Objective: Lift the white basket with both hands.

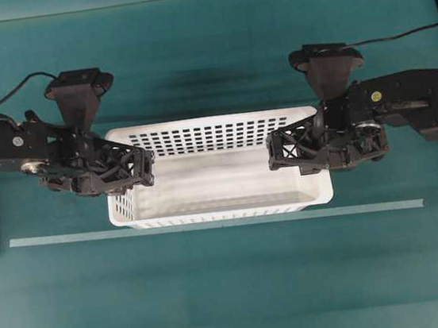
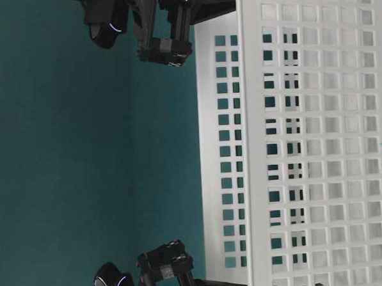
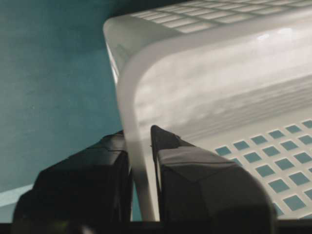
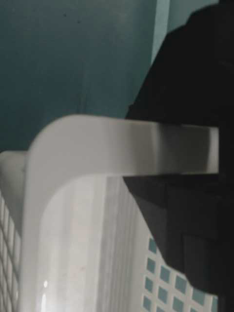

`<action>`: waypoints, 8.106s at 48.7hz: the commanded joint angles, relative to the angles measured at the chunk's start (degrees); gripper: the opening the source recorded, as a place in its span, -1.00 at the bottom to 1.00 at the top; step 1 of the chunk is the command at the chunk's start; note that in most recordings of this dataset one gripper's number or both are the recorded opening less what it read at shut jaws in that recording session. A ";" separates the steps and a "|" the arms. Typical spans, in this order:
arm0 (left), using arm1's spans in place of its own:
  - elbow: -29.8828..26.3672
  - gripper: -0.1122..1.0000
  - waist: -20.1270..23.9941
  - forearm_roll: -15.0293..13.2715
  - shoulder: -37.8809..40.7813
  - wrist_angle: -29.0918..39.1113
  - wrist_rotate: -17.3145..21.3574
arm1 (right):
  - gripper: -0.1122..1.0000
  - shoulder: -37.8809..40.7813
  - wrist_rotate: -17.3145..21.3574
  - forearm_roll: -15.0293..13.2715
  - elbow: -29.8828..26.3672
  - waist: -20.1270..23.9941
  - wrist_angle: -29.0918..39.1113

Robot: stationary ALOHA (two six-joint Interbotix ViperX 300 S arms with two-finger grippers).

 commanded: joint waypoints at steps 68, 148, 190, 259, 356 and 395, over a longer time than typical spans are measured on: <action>-22.59 -0.72 -4.57 0.09 -9.32 25.49 0.53 | -0.47 -8.79 -0.26 5.27 -22.76 -0.35 31.82; -58.36 -0.72 -4.83 0.09 -0.70 58.89 12.13 | -0.47 -5.71 -0.97 -0.79 -48.43 2.11 58.01; -31.99 -0.72 -3.25 0.09 -3.34 39.38 9.23 | -0.47 -6.06 -3.52 -0.97 -22.76 1.58 35.33; -12.48 -0.72 -2.02 0.09 2.37 16.26 7.47 | -0.47 -0.44 -1.67 2.02 -3.96 1.67 6.33; -6.06 0.69 -1.05 0.18 3.52 2.72 4.04 | 0.82 -1.58 -4.57 1.23 0.53 -0.70 -0.97; -1.85 0.70 -0.97 0.18 -14.15 3.25 7.91 | 0.82 -18.72 -8.44 0.18 1.23 -2.37 6.24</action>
